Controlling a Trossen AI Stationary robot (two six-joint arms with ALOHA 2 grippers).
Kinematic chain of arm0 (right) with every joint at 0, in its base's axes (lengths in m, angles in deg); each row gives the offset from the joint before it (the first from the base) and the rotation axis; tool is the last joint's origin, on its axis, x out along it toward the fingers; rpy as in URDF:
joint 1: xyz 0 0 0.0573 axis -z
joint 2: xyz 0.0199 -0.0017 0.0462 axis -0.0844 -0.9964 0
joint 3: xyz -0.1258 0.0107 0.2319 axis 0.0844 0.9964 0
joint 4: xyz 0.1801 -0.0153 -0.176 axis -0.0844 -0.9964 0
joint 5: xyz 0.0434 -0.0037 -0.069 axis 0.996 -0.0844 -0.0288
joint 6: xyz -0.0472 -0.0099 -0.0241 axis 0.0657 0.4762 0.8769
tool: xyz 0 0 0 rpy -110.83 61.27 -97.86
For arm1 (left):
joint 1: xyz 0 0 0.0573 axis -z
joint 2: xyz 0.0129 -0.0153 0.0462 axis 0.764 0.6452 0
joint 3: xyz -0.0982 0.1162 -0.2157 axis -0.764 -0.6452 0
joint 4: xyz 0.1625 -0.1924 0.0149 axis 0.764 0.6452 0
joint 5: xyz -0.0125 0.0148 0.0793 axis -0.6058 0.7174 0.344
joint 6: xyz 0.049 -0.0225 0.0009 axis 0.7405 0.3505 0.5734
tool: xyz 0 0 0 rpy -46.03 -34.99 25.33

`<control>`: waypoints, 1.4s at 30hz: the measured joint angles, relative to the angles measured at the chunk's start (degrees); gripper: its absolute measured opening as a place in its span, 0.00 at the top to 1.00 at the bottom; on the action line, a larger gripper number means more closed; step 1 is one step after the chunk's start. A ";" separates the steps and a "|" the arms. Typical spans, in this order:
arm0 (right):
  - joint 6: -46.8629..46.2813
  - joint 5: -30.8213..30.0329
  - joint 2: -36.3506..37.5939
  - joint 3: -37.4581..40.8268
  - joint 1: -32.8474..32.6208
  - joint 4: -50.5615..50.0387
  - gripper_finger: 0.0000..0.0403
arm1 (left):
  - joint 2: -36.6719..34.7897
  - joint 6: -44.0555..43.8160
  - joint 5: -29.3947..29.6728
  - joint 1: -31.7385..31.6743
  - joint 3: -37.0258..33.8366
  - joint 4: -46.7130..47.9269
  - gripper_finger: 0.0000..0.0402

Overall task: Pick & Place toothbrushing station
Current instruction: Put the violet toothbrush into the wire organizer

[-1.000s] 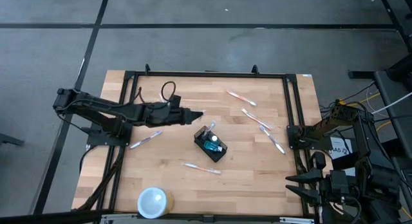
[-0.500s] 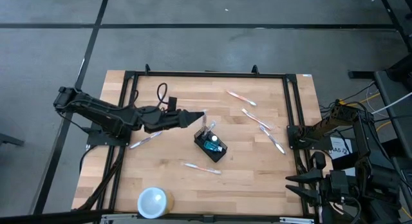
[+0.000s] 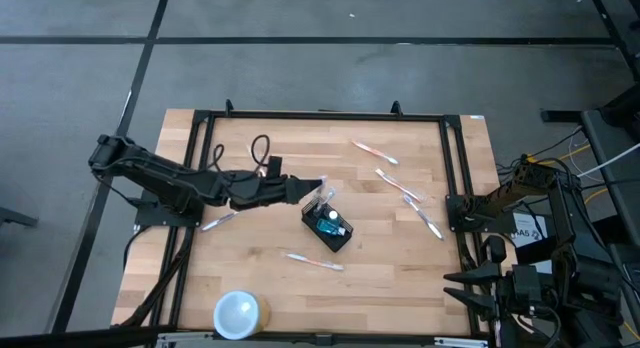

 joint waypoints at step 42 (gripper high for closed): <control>-0.65 0.00 0.00 0.00 0.00 0.13 0.75 | 2.22 -4.59 -1.28 -2.34 -0.04 10.47 1.00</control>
